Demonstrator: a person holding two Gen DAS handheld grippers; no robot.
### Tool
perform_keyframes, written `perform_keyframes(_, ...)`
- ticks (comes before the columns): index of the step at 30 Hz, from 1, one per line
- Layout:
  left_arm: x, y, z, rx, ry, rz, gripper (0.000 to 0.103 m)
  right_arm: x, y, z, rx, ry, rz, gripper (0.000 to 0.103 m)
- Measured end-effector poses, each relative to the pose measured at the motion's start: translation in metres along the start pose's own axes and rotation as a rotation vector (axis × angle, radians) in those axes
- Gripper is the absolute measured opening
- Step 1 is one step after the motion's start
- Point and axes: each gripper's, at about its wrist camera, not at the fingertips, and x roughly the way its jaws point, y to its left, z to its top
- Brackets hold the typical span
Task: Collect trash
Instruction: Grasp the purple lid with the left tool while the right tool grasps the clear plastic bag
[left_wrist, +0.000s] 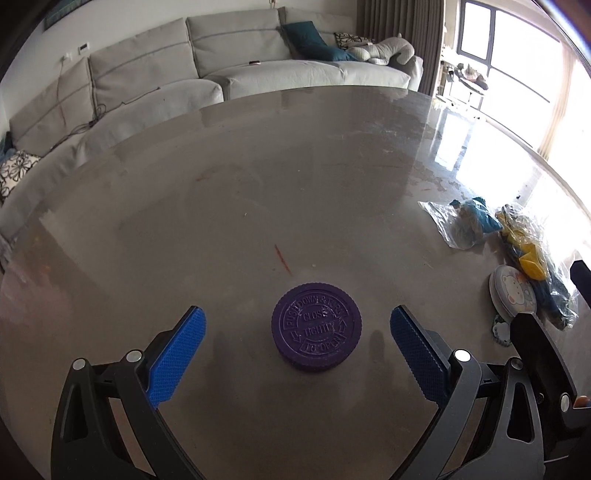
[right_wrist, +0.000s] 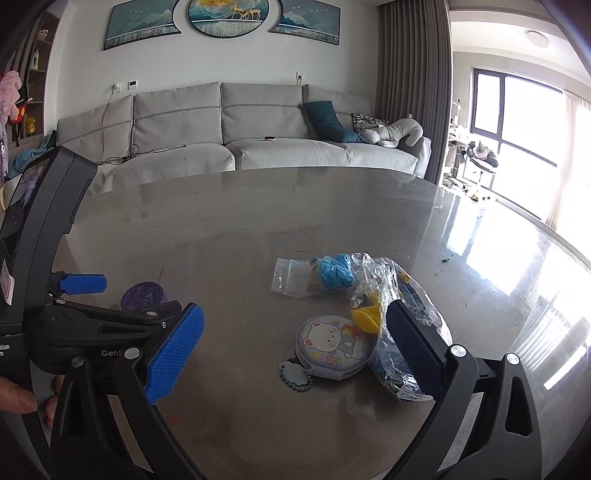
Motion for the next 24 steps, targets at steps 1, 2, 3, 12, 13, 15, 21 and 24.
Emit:
perform_keyframes(1, 0.002, 0.001, 0.0, -0.004, 0.011, -0.003, 0.098, 0.002, 0.0, 0.001, 0.002, 0.003, 0.001, 0.098)
perform_keyframes(2, 0.006, 0.001, 0.001, -0.003, 0.021, -0.003, 0.098, 0.005, 0.0, 0.002, 0.005, 0.009, 0.002, 0.098)
perform_keyframes(3, 0.009, 0.0, 0.001, 0.0, 0.039, -0.005, 0.098, 0.006, 0.0, 0.003, 0.008, 0.011, 0.006, 0.098)
perform_keyframes(12, 0.017, 0.0, 0.005, 0.001, 0.041, 0.002, 0.091, 0.008, -0.002, 0.009, 0.024, 0.004, 0.018, 0.098)
perform_keyframes(13, 0.014, -0.002, 0.006, 0.005, 0.028, -0.002, 0.084, 0.008, -0.003, 0.009, 0.026, 0.001, 0.018, 0.098)
perform_keyframes(15, 0.008, -0.006, 0.006, 0.024, -0.002, -0.012, 0.045, 0.007, -0.004, 0.01, 0.03, -0.002, 0.015, 0.098)
perform_keyframes(21, 0.005, -0.007, 0.006, 0.023, -0.004, -0.013, 0.045, 0.0, -0.011, 0.007, 0.042, -0.008, -0.002, 0.098)
perform_keyframes(24, 0.003, -0.011, 0.005, 0.029, -0.007, -0.008, 0.045, -0.003, -0.016, 0.007, 0.047, -0.01, -0.015, 0.098)
